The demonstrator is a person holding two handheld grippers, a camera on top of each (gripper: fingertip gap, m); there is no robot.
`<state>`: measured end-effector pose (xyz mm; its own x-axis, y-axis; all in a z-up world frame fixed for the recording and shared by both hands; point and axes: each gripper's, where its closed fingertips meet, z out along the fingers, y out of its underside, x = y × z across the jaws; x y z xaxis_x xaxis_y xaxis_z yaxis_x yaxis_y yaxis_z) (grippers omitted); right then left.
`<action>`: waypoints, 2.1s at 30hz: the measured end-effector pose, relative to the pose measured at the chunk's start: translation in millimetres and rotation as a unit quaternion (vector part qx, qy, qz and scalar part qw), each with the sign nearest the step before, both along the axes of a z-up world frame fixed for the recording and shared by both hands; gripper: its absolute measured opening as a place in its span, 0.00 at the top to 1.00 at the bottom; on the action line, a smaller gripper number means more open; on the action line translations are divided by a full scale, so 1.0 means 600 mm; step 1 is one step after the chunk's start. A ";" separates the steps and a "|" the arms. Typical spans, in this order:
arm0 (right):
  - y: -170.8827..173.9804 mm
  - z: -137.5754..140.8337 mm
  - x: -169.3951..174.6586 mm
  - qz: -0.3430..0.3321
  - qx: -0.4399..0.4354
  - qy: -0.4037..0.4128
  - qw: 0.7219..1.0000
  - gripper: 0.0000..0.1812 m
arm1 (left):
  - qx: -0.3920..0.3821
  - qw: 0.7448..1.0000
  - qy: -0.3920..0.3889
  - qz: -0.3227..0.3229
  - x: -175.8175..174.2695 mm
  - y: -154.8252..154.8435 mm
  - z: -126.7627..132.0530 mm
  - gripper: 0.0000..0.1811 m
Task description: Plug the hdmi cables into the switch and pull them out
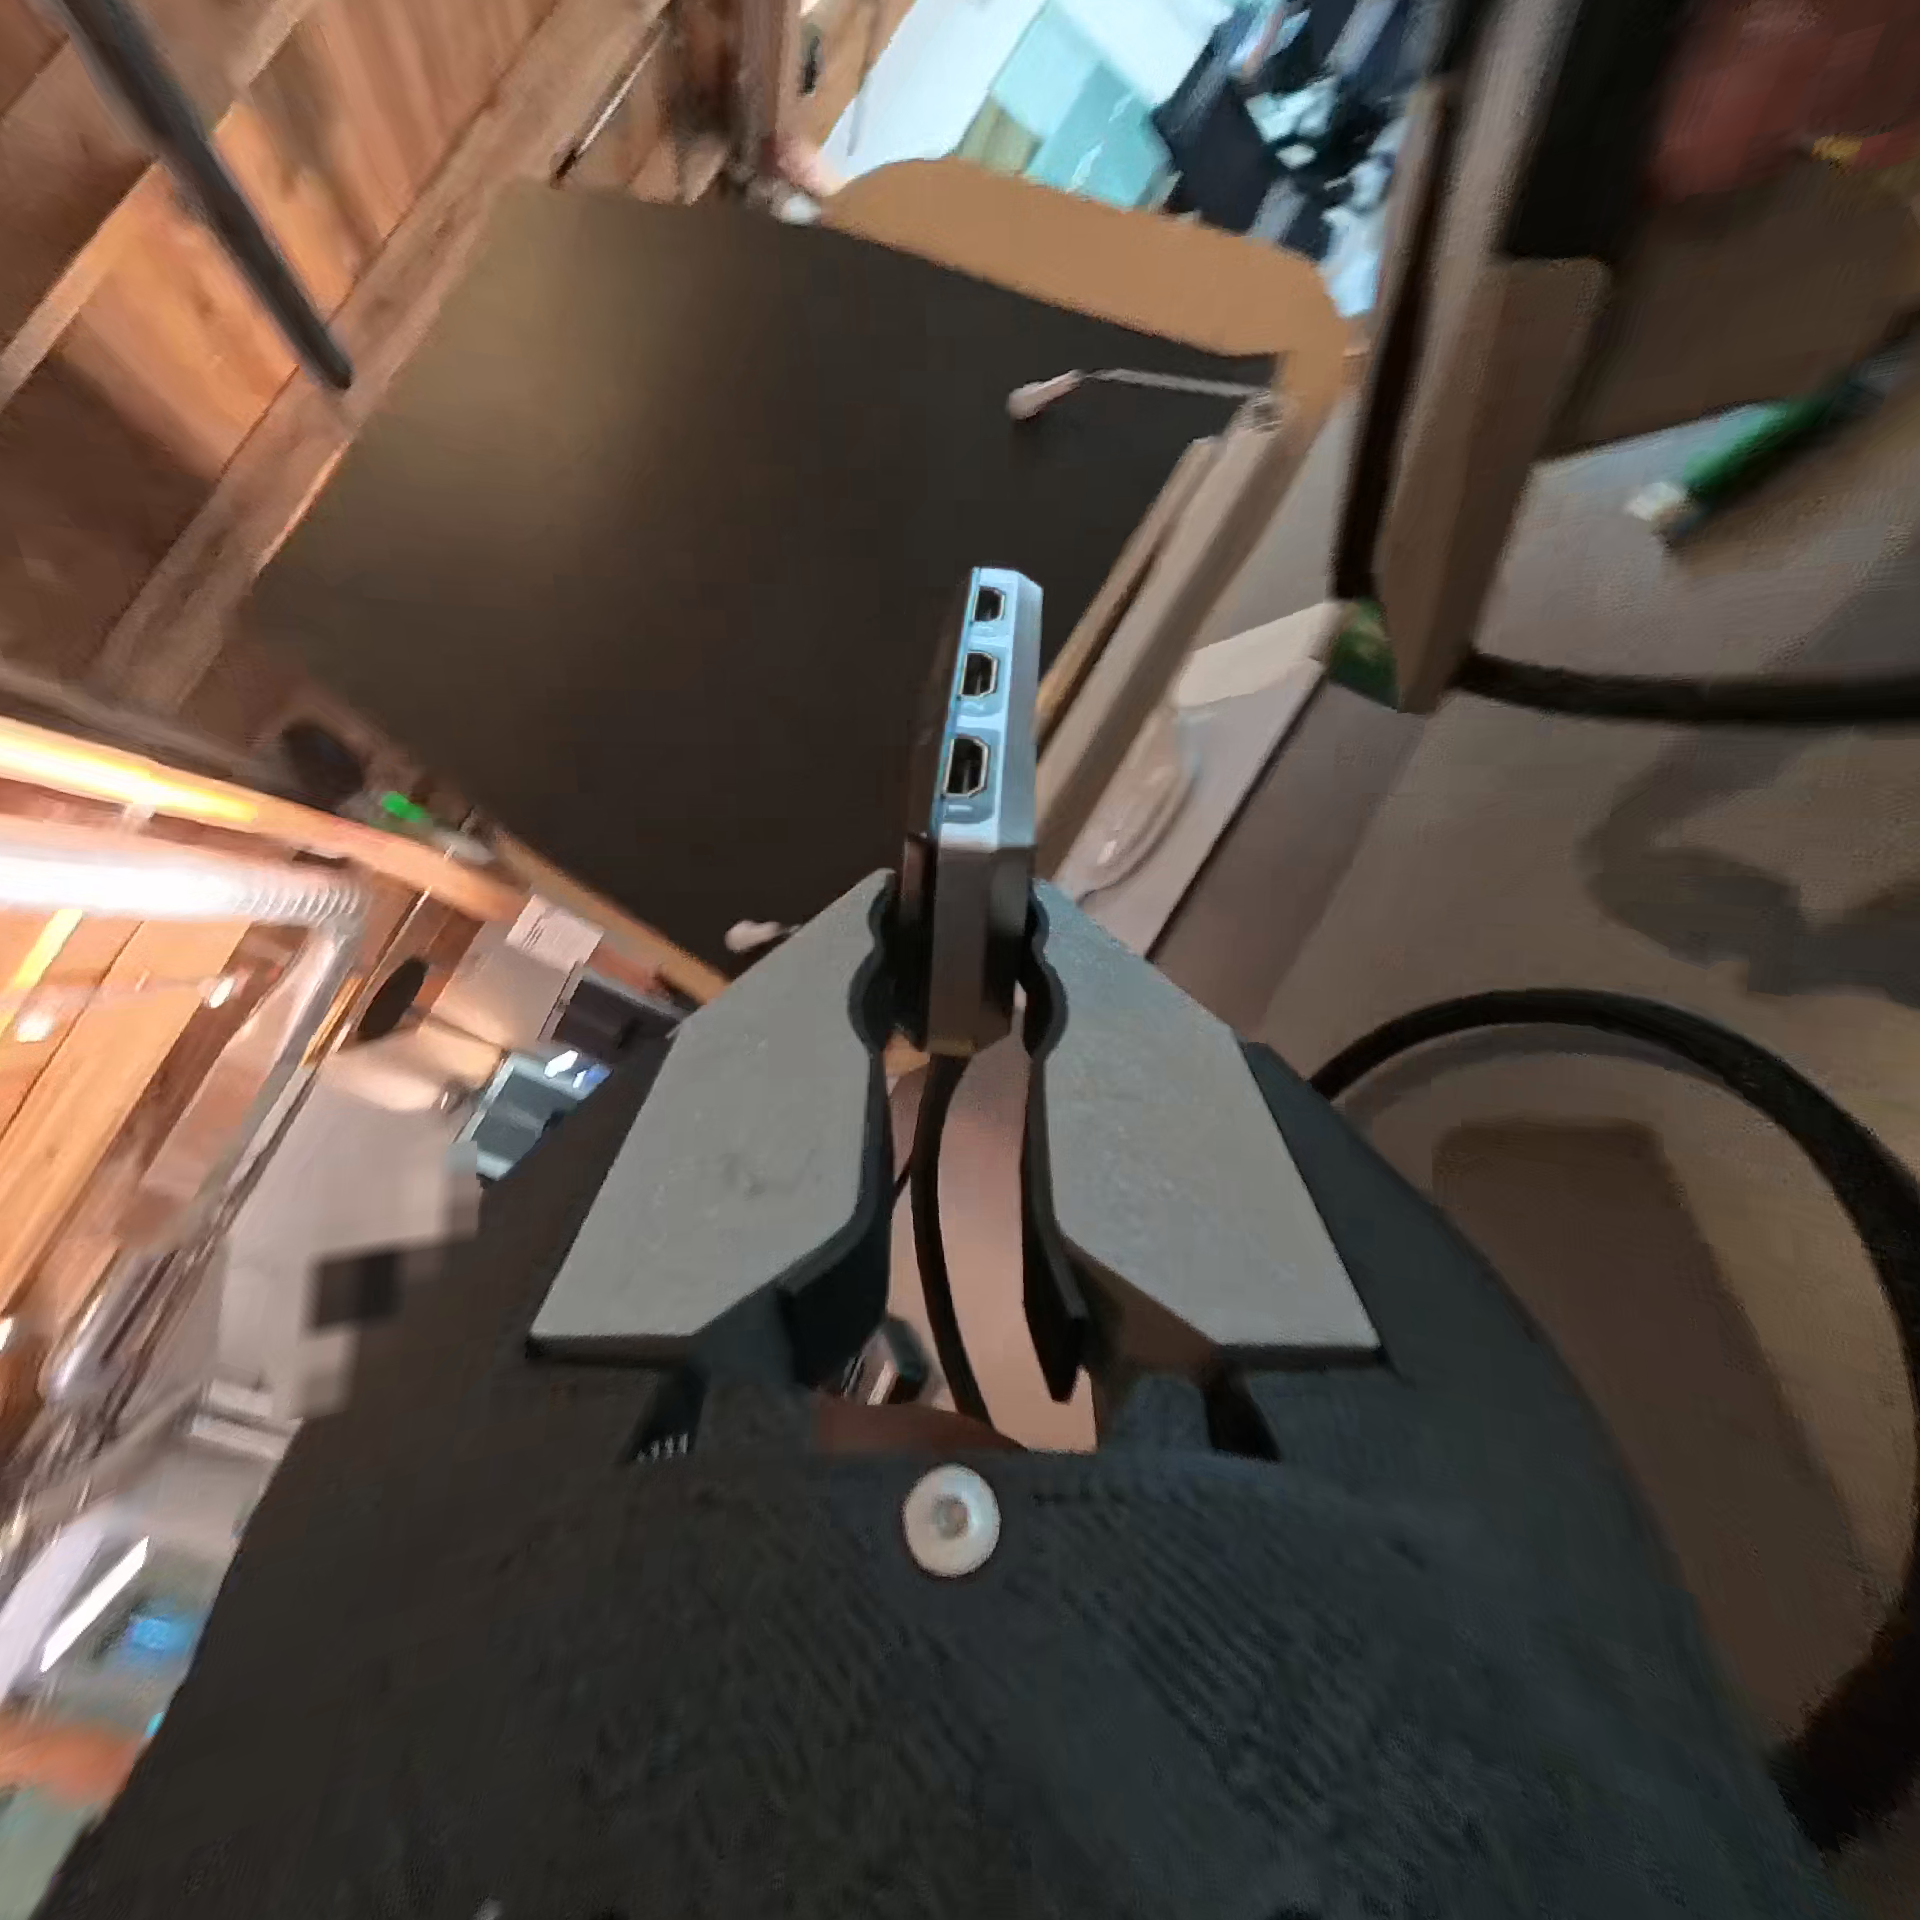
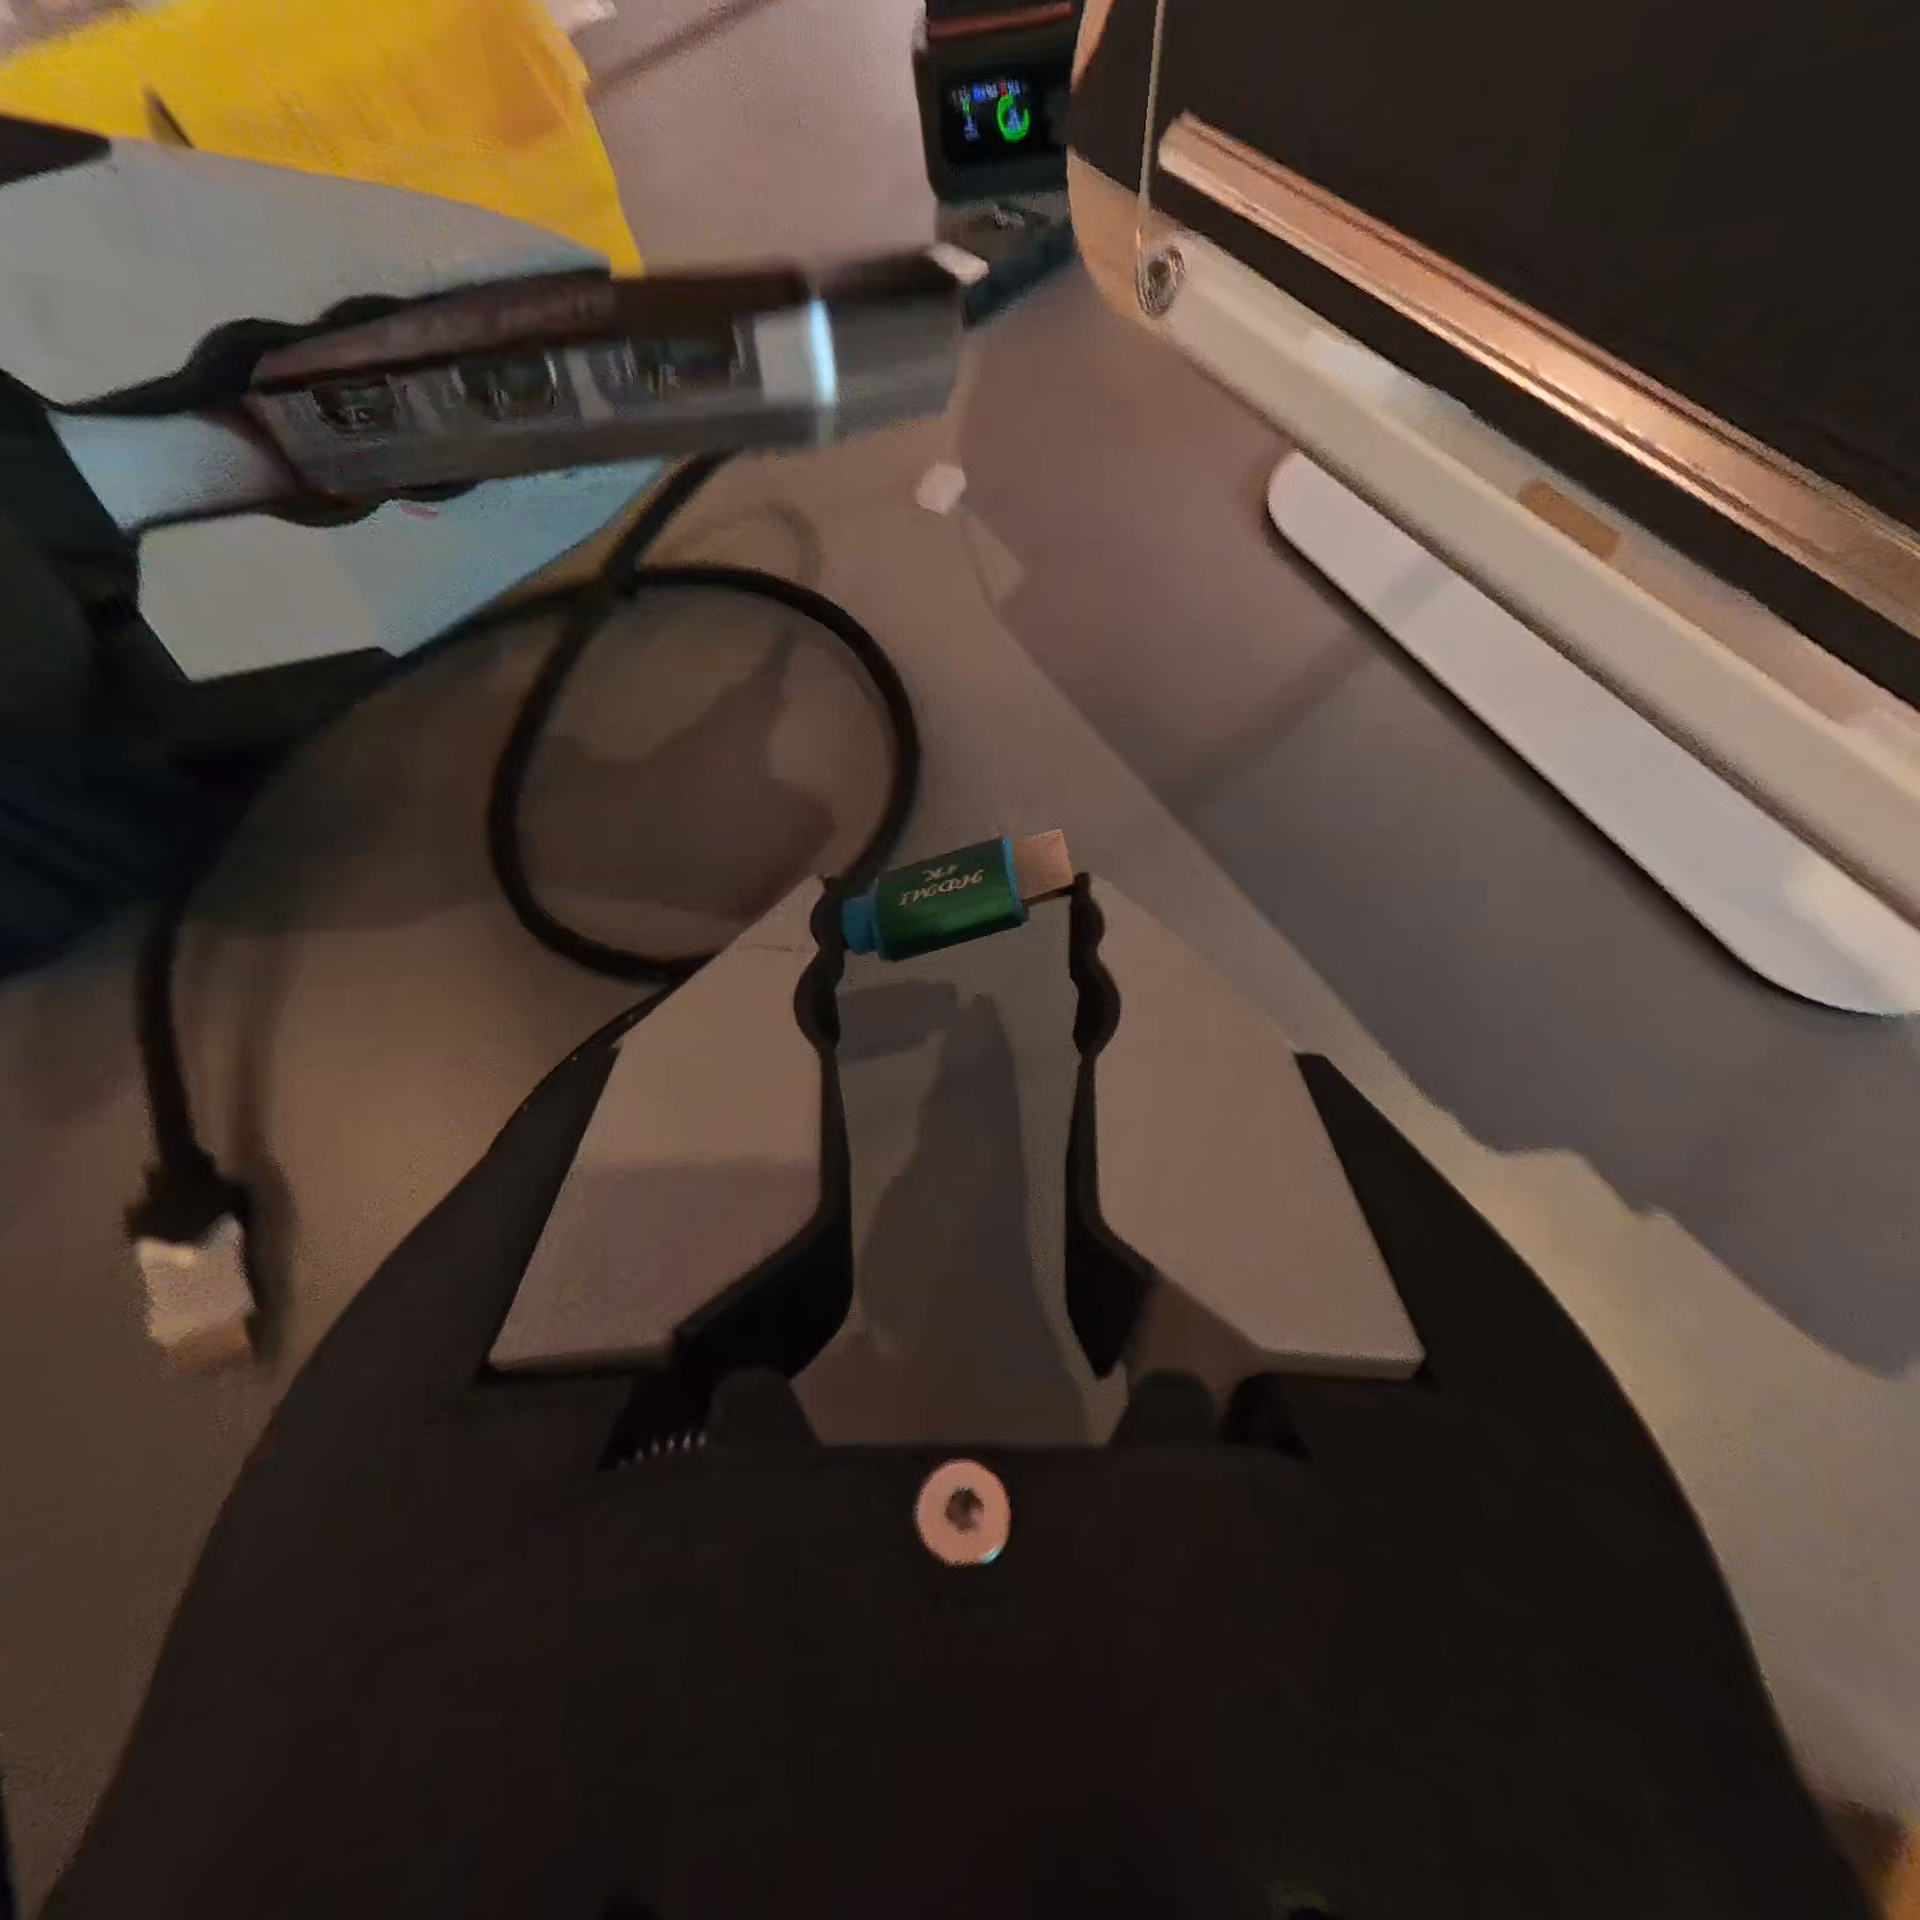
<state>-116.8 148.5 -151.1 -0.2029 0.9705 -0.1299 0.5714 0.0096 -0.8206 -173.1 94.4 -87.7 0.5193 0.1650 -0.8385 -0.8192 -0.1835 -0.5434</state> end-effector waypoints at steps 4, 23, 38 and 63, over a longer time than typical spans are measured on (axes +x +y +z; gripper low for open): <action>0.011 -0.058 0.046 0.038 0.088 -0.082 0.992 0.77 | -0.066 0.995 0.057 -0.055 0.050 0.013 -0.048 0.89; -0.051 0.017 0.037 0.124 0.241 0.116 0.956 0.80 | -0.156 0.975 -0.022 -0.156 0.093 -0.002 -0.094 0.89; -0.060 -0.019 0.043 0.171 0.323 0.095 0.926 0.89 | -0.162 0.974 -0.040 -0.150 0.118 0.002 -0.094 0.80; -0.066 -0.029 0.056 0.185 0.321 0.062 0.927 0.90 | -0.181 0.975 0.020 -0.130 0.116 -0.006 -0.093 0.76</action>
